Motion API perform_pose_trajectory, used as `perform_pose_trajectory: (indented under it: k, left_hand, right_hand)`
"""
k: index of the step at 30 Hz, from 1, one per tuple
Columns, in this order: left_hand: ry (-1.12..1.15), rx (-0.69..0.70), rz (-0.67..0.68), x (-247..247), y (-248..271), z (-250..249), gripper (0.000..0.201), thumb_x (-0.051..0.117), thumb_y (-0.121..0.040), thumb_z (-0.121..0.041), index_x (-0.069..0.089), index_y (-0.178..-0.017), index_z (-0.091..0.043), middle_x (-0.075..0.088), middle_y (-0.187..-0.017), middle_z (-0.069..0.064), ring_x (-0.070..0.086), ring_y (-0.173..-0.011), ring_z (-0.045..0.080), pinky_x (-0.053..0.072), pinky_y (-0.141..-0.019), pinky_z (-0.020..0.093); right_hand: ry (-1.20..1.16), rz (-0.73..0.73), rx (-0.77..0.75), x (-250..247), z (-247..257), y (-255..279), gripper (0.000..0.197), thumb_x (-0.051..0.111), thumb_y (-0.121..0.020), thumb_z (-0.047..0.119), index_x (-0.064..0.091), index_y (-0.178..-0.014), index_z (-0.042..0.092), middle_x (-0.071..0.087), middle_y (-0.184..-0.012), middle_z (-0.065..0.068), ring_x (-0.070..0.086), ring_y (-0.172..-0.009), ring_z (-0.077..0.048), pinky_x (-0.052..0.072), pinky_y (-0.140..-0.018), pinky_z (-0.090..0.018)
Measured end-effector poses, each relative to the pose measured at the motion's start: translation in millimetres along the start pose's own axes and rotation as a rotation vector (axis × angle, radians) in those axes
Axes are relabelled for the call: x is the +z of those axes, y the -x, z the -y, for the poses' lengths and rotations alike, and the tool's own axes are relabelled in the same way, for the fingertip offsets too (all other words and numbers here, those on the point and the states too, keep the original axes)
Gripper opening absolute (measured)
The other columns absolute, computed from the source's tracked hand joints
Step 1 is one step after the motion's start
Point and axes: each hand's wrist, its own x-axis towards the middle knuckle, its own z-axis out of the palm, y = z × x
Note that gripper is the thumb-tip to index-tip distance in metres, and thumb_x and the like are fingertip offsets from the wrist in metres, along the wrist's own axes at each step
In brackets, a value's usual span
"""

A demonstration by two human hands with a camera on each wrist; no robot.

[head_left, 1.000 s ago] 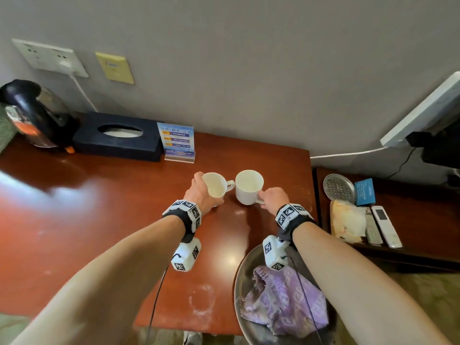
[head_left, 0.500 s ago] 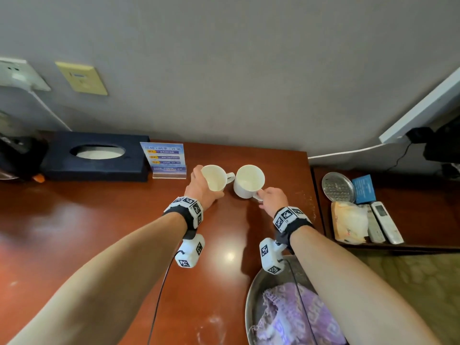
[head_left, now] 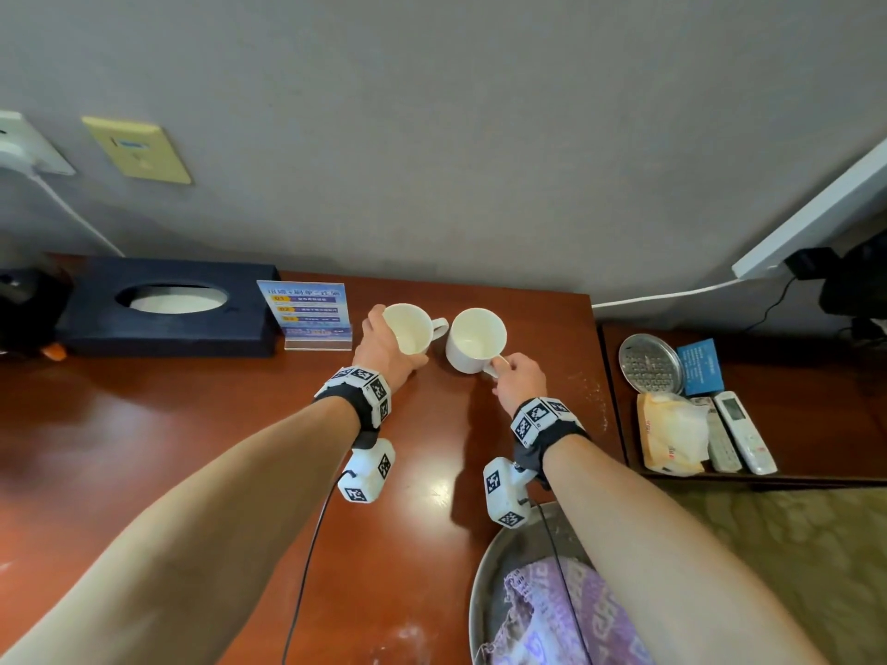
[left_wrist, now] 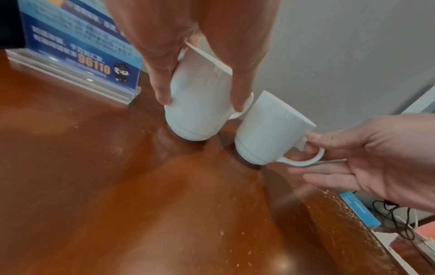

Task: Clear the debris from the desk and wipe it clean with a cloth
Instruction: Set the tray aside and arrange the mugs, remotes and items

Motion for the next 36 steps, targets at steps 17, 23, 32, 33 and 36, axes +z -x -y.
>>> perform_pose_trajectory:
  k: [17, 23, 32, 33, 36]
  left_hand:
    - [-0.092, 0.061, 0.022, -11.0, 37.7, 1.1, 0.096, 0.08, -0.073, -0.034, 0.019, -0.147, -0.024, 0.026, -0.148, 0.008, 0.044, -0.127, 0.032, 0.044, -0.102, 0.048]
    - [-0.234, 0.08, 0.021, -7.4, 77.1, -18.0, 0.08, 0.073, -0.081, -0.039, 0.026, -0.145, -0.028, 0.024, -0.15, 0.008, 0.038, -0.132, 0.031, 0.044, -0.098, 0.048]
    - [-0.251, 0.278, 0.063, 31.9, 145.9, -69.1, 0.064, 0.069, -0.081, -0.043, 0.038, -0.136, -0.033, 0.033, -0.147, 0.004, 0.044, -0.128, 0.028, 0.046, -0.098, 0.049]
    - [-0.257, 0.292, 0.073, 39.8, 156.6, -76.0, 0.062, 0.068, -0.082, -0.043, 0.039, -0.136, -0.034, 0.034, -0.147, 0.003, 0.045, -0.127, 0.027, 0.046, -0.097, 0.047]
    - [-0.263, 0.351, 0.106, 70.8, 194.9, -95.7, 0.058, 0.065, -0.085, -0.045, 0.041, -0.136, -0.034, 0.036, -0.146, 0.001, 0.05, -0.121, 0.023, 0.047, -0.096, 0.042]
  right_hand:
    - [0.082, -0.026, -0.016, -41.6, 4.6, 34.2, 0.03, 0.063, -0.091, 0.03, 0.058, -0.12, 0.023, 0.063, -0.11, -0.001, 0.057, -0.09, -0.019, 0.044, -0.077, -0.029]
    - [0.094, -0.036, -0.04, -69.0, -9.6, 67.6, 0.034, 0.064, -0.089, 0.031, 0.057, -0.121, 0.024, 0.061, -0.12, -0.004, 0.056, -0.1, -0.022, 0.044, -0.085, -0.032]
    - [0.113, -0.082, -0.06, -144.2, -63.7, 112.3, 0.036, 0.063, -0.089, 0.03, 0.058, -0.124, 0.023, 0.061, -0.125, -0.003, 0.057, -0.114, -0.026, 0.041, -0.088, -0.03]
    - [0.096, -0.086, -0.059, -154.6, -74.7, 117.1, 0.037, 0.064, -0.088, 0.03, 0.058, -0.124, 0.023, 0.061, -0.126, -0.004, 0.057, -0.113, -0.026, 0.043, -0.09, -0.032]
    - [0.069, -0.099, -0.061, -190.8, -113.4, 135.0, 0.038, 0.064, -0.089, 0.029, 0.057, -0.126, 0.021, 0.062, -0.124, -0.004, 0.058, -0.11, -0.023, 0.04, -0.086, -0.029]
